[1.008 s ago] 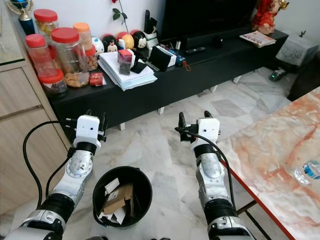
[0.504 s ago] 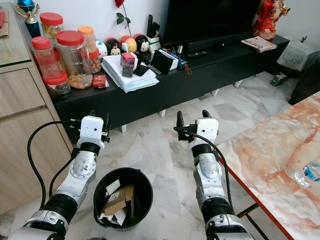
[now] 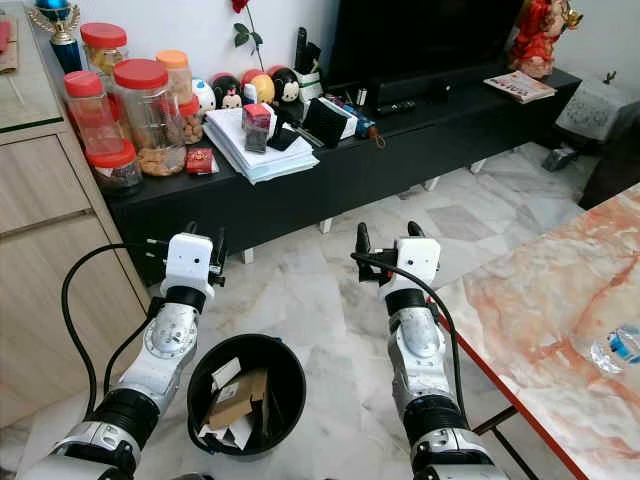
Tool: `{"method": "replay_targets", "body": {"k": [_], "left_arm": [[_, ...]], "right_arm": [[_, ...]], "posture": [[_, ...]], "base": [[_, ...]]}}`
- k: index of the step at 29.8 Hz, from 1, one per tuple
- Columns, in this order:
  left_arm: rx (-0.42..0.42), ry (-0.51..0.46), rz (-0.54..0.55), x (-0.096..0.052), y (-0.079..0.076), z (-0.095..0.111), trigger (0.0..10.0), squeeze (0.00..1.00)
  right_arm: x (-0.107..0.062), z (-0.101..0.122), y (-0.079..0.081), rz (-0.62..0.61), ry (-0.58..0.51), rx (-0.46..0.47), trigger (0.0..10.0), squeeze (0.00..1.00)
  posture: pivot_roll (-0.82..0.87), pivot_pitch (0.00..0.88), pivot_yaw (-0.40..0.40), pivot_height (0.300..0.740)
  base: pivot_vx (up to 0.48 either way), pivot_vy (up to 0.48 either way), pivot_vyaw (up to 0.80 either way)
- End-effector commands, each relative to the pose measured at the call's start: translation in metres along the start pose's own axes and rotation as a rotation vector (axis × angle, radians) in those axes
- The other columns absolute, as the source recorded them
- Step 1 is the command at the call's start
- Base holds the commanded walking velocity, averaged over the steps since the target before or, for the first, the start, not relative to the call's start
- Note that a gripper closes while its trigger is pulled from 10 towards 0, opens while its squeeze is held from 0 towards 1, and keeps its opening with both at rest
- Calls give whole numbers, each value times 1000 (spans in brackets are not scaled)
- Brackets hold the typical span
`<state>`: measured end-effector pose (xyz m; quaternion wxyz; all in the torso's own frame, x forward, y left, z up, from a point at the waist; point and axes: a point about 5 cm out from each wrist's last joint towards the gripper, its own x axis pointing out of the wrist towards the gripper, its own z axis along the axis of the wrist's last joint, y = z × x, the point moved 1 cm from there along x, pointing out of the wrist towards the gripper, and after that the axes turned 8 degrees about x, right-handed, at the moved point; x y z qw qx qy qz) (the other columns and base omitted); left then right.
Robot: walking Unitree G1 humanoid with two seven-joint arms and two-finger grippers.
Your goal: Picking trash to rubbish bin
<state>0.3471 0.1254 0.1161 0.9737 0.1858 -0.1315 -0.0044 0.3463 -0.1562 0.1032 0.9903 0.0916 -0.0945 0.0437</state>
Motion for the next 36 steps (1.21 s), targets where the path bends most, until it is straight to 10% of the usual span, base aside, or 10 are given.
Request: {"method": "replay_targets", "body": {"k": [1, 36], "left_arm": [[1, -21, -9, -2, -4, 4, 10000, 0], [-12, -31, -9, -2, -6, 7, 10000, 0]], "right_arm": [[0, 2, -5, -18, -10, 4, 10000, 0], [-1, -1, -3, -13, 1, 9, 10000, 0]], "posture": [[99, 97, -136, 740], [97, 111, -138, 740]], "base": [[0, 0, 0], [-153, 0, 0]]}}
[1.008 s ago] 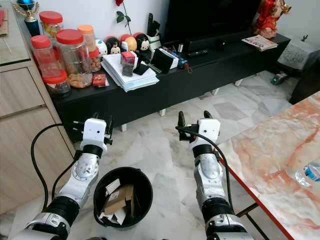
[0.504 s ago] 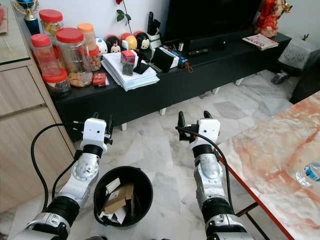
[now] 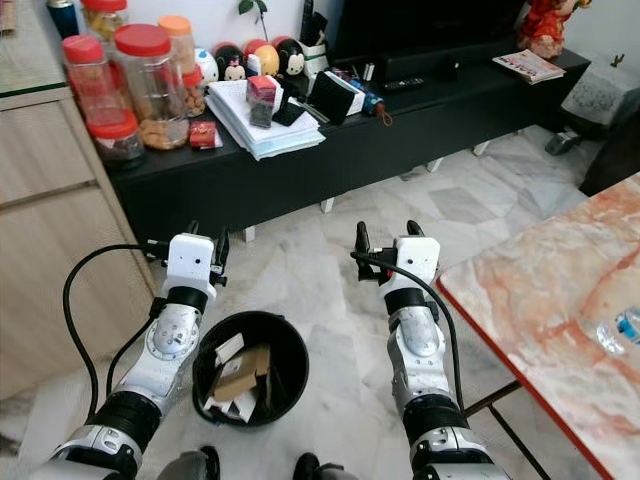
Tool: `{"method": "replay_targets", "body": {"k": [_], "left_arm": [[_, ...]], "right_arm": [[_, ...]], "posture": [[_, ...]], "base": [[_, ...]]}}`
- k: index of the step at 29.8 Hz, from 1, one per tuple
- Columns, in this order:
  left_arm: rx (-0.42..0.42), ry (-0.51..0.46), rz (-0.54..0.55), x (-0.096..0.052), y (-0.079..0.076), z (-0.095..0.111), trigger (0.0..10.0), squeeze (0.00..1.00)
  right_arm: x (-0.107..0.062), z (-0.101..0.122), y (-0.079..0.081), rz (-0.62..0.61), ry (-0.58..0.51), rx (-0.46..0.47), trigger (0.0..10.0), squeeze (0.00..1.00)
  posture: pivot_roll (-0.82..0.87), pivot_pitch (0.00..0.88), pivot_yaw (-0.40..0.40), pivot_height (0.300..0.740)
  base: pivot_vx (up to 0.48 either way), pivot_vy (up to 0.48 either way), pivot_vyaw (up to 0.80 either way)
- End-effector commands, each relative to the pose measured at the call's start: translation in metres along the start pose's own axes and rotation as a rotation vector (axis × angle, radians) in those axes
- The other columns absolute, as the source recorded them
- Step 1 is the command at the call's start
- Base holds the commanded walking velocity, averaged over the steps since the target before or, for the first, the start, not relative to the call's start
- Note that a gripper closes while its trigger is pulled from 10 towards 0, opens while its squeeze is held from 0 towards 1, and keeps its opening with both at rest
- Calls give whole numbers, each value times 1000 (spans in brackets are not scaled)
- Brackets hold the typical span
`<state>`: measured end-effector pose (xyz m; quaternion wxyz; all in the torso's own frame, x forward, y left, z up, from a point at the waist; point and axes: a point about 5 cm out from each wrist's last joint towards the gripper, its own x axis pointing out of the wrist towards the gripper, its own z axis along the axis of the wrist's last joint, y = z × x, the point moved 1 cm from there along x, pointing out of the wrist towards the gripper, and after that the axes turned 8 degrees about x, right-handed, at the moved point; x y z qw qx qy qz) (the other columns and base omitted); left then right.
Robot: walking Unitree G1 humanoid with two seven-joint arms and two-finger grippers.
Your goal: Picking trash to rubbish bin
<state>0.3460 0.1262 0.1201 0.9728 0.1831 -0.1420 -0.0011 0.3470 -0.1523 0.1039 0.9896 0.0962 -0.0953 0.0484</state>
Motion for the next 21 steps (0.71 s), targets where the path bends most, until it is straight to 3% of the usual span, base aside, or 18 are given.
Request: {"method": "replay_targets", "body": {"k": [1, 21], "left_arm": [[-8, -12, -20, -2, -8, 3, 10000, 0], [-13, -14, -22, -2, -9, 4, 10000, 0]], "right_arm": [[-2, -1, -7, -22, 2, -1, 10000, 0], [-2, -1, -6, -14, 4, -1, 10000, 0]], "posture": [[97, 111, -138, 740], [96, 110, -143, 740]], "base": [[-270, 0, 0], [-238, 0, 0]]}}
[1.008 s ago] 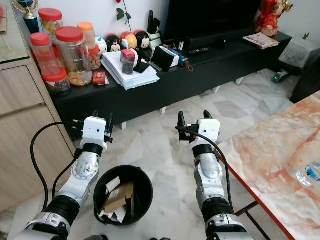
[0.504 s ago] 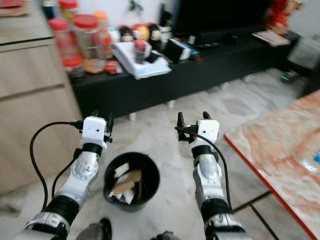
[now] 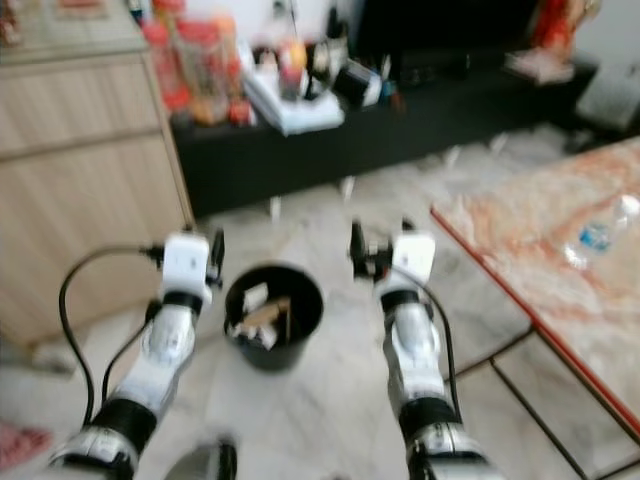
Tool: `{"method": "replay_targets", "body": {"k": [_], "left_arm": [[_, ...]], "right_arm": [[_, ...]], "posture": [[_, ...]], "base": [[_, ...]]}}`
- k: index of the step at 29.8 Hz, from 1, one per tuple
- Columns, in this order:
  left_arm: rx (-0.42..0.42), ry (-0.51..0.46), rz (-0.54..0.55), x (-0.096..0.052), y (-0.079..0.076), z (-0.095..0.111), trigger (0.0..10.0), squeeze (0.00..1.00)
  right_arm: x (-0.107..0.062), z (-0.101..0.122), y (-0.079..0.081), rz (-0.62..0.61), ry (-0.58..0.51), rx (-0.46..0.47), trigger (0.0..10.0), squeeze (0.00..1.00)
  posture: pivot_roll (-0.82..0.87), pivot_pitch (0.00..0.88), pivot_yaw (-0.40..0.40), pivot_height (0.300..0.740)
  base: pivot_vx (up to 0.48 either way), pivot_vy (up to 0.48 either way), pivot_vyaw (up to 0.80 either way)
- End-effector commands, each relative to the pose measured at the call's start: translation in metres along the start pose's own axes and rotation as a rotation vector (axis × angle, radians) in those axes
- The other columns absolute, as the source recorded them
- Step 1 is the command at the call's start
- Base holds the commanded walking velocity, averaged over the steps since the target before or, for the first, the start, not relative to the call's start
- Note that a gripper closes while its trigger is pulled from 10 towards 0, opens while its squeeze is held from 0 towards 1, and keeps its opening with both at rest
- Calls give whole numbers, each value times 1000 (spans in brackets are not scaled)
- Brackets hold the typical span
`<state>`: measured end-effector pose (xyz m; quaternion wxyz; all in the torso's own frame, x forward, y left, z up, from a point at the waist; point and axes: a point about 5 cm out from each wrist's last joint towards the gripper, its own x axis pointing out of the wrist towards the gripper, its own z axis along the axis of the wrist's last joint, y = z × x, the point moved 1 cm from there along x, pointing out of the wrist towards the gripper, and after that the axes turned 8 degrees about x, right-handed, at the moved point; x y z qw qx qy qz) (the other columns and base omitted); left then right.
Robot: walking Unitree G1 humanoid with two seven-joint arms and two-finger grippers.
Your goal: Picking trash to rubbish bin
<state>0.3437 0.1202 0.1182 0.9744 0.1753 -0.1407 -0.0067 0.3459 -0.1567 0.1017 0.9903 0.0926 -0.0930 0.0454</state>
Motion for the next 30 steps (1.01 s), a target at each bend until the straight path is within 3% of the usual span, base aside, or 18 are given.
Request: {"method": "replay_targets", "body": {"k": [1, 17, 30], "left_arm": [[4, -16, -12, 1, -3, 3, 10000, 0], [-5, -23, -12, 5, -2, 7, 10000, 0], [-10, -14, 20, 11, 6, 9, 10000, 0]], "right_arm": [[0, 1, -1, -7, -1, 7, 10000, 0], [3, 4, 3, 13, -13, 6, 10000, 0], [7, 8, 11, 51, -28, 14, 10000, 0]], "posture": [[96, 110, -143, 740], [93, 114, -149, 740], [93, 115, -151, 740]], "base": [[0, 0, 0], [0, 0, 0], [0, 0, 0]]}}
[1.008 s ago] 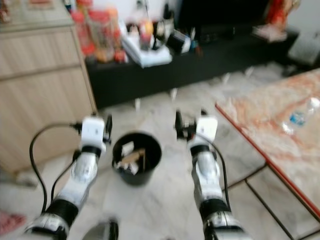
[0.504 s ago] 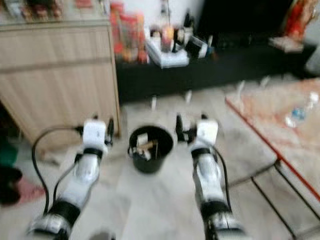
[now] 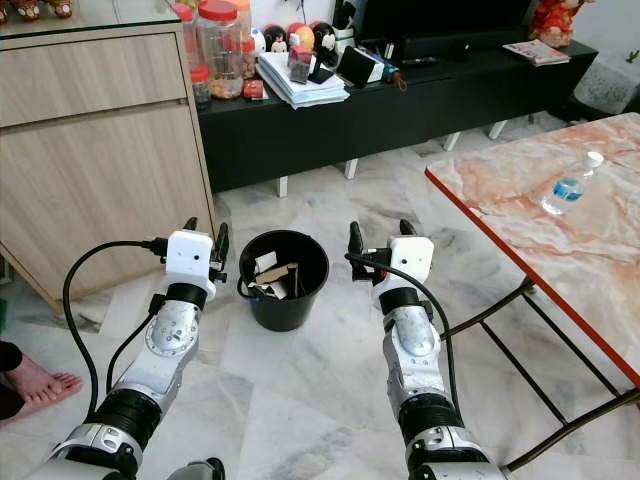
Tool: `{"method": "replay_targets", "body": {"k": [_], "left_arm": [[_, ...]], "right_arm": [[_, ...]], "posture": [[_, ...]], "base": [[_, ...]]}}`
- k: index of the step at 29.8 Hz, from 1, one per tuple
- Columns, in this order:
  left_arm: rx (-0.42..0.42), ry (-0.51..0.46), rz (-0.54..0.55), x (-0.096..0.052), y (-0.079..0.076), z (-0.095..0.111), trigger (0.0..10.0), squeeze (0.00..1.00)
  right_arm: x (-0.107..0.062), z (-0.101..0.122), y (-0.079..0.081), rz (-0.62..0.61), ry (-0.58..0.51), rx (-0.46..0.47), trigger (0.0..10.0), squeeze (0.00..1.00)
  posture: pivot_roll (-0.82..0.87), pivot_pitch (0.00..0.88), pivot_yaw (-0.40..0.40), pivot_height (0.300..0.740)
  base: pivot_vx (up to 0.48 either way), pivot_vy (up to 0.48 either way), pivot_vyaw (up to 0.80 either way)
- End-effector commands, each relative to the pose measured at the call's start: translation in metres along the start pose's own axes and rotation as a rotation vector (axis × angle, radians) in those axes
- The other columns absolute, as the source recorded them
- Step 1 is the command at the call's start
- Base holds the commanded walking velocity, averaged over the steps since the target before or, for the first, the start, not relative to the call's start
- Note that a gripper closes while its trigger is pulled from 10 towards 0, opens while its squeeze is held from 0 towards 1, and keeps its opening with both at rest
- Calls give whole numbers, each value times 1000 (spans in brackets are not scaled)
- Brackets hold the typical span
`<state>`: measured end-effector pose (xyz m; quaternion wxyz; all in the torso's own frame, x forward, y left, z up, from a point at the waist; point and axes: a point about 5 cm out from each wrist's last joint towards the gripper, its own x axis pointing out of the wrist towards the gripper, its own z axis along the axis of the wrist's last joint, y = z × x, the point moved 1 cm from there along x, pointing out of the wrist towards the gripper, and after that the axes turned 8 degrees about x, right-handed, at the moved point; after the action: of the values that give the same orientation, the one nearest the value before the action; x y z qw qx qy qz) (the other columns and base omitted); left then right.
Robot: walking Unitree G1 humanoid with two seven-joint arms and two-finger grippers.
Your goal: Picking trash to rubbish bin
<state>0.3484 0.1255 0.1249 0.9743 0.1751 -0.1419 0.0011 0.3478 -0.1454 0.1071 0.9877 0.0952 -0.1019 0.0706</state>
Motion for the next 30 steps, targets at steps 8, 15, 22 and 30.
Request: {"method": "replay_targets", "body": {"k": [8, 15, 22, 30], "left_arm": [[-12, -16, 13, 6, 1, 7, 10000, 0], [-18, -18, 15, 6, 0, 8, 10000, 0], [-18, -18, 19, 6, 0, 8, 10000, 0], [-15, -20, 27, 6, 2, 8, 10000, 0]], "right_arm": [[5, 7, 0, 3, -18, 7, 10000, 0], [7, 7, 3, 18, -8, 12, 10000, 0], [6, 7, 4, 26, -13, 9, 10000, 0], [7, 5, 7, 42, 2, 23, 10000, 0]], "posture": [[93, 113, -152, 740], [92, 112, -154, 740], [92, 109, -155, 740], [95, 111, -158, 740]], "base": [[0, 0, 0], [0, 0, -553], [0, 0, -57], [0, 0, 0]]}}
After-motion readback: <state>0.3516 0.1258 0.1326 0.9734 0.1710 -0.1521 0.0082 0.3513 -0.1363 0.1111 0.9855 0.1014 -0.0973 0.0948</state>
